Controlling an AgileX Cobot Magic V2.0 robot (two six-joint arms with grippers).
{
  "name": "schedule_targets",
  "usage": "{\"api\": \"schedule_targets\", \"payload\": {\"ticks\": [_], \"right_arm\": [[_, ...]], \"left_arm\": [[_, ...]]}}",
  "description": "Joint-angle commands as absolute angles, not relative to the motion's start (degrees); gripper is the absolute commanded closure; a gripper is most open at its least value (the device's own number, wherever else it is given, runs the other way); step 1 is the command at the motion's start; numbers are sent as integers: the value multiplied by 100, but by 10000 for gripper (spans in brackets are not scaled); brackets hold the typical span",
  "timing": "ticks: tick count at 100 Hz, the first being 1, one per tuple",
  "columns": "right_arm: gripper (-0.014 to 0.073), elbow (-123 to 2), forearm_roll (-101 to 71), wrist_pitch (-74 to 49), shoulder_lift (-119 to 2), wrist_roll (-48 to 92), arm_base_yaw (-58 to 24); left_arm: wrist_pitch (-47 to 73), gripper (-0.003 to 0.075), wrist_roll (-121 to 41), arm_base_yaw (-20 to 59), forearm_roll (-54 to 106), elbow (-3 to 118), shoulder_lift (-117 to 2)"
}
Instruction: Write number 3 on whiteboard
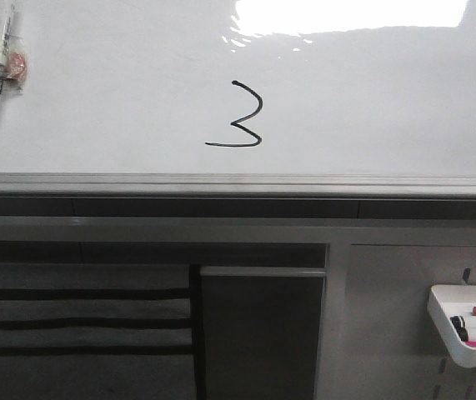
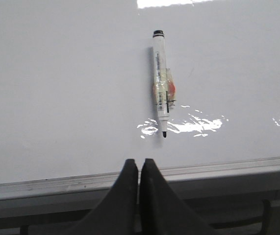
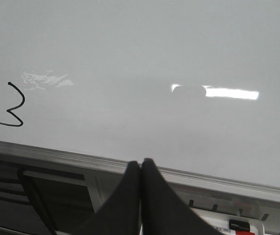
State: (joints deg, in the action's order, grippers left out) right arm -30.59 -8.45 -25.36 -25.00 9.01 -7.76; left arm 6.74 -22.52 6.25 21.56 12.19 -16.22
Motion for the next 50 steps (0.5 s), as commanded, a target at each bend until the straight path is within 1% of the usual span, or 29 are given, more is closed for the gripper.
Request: {"api": "schedule_targets", "payload": {"ticks": [1, 19, 36, 50], "right_arm": [[663, -3186, -850, -2096, -2501, 929, -746], [663, -3186, -850, -2096, -2501, 929, -746], [663, -3186, -850, -2096, -2501, 929, -746], [663, -3186, -850, -2096, -2501, 929, -746]], "left_arm": [[83, 741, -2211, 510, 2185, 997, -1100], [-60, 741, -2196, 468, 2136, 492, -330], [-115, 741, -748, 479, 620, 218, 145], [-623, 741, -722, 479, 576, -73, 191]]}}
